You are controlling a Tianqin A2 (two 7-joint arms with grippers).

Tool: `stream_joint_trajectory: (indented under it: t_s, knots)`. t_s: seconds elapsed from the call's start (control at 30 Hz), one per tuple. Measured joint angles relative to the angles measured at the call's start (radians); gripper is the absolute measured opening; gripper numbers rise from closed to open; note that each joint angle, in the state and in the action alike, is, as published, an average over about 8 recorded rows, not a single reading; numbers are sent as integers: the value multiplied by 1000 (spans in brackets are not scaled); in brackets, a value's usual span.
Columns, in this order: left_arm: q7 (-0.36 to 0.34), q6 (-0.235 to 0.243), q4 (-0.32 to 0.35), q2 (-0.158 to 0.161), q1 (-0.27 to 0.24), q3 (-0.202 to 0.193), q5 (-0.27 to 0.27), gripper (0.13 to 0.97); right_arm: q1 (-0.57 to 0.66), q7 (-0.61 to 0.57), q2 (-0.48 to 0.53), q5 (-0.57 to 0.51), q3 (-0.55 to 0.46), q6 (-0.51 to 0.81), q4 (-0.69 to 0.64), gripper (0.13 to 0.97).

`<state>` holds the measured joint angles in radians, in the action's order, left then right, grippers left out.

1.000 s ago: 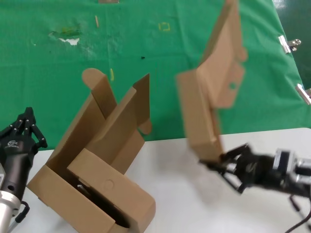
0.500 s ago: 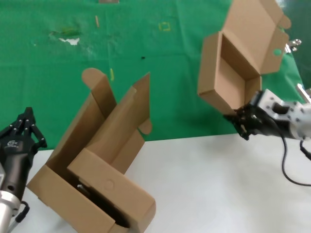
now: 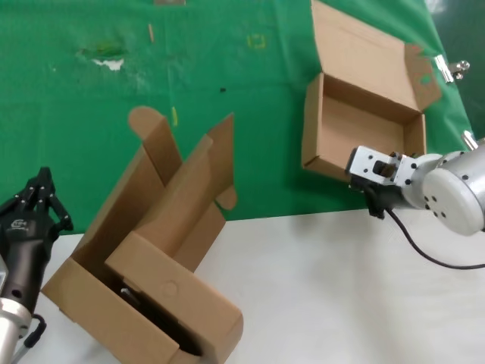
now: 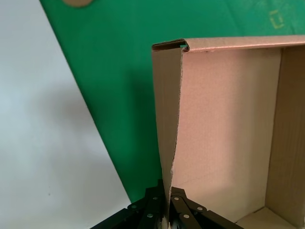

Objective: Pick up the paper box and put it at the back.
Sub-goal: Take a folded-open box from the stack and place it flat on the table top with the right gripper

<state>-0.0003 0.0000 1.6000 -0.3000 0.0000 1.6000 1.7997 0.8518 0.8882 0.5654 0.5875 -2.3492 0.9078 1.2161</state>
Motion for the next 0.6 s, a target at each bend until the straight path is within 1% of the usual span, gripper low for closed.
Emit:
stream_joint_trajectory:
  t_s: [0.1,0.2,0.37,0.6]
  knots:
    - [0,0,0,0,0,0,0,140,-9,-7,-30,-70,23,44,9,138]
    - [0,0,0,0,0,0,0,140,-21,-27,-50,-110,51,85,29,138]
    - [0,0,0,0,0,0,0,140,-46,-83,-65,-134,95,138,73,138]
    - [0,0,0,0,0,0,0,140,-78,-185,-73,-147,140,179,121,138]
